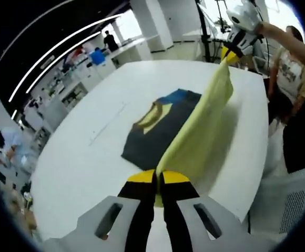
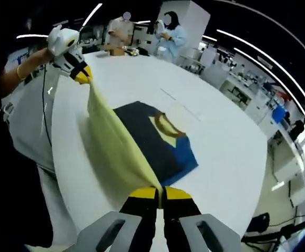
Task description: Fold the garment on the visible template until the final outline fits inside the template.
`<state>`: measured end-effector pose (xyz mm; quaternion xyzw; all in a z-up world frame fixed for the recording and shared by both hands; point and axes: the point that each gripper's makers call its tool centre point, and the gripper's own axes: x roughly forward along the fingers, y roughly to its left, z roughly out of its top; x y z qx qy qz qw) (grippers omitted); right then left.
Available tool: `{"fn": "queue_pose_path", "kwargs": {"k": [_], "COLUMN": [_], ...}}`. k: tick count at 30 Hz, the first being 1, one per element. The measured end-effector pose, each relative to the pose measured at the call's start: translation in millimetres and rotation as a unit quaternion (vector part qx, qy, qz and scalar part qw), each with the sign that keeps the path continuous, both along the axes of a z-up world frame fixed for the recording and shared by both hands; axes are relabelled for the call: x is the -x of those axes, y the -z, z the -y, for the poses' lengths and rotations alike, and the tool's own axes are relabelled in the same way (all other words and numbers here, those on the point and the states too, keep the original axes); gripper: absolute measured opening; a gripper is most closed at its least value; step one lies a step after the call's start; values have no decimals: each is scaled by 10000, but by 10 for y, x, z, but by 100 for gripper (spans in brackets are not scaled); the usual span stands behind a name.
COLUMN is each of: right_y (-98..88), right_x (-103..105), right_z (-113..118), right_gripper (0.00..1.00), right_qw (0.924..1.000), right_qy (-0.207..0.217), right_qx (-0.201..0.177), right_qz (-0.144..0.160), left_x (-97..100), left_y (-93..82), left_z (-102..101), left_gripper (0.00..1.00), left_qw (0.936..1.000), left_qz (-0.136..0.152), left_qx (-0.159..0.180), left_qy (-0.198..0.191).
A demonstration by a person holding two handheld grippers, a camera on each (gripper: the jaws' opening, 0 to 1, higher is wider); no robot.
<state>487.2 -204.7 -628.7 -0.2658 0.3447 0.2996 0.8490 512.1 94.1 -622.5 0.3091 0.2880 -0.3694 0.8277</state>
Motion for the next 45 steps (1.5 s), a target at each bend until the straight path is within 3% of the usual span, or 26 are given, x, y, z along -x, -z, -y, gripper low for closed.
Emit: {"fn": "queue_pose_path", "kwargs": {"k": [4, 15, 24, 29, 37, 45], "right_y": [-44, -192, -128, 47, 405, 850], "right_x": [-172, -699, -1031, -1198, -1513, -1742], "right_z": [22, 74, 126, 156, 198, 212], "right_gripper": [0, 0, 0, 0, 0, 0], "right_qw": [9997, 9963, 9914, 9904, 9913, 9937], "right_qy": [15, 316, 577, 620, 805, 897], "right_qx": [175, 273, 499, 660, 562, 515], "right_qz": [192, 755, 1065, 1043, 875, 439], "left_x": [-208, -655, -1001, -1169, -1493, -1698], "left_y": [-104, -216, -248, -93, 242, 766], "left_z": [44, 105, 140, 160, 161, 159], "left_gripper": [1, 0, 0, 0, 1, 1], "left_qw": [9994, 9972, 9941, 9947, 9944, 9946], "left_qz": [206, 648, 824, 704, 449, -94], "left_qx": [186, 45, 278, 291, 385, 353], "left_qy": [-192, -358, -654, -696, -873, -969]}}
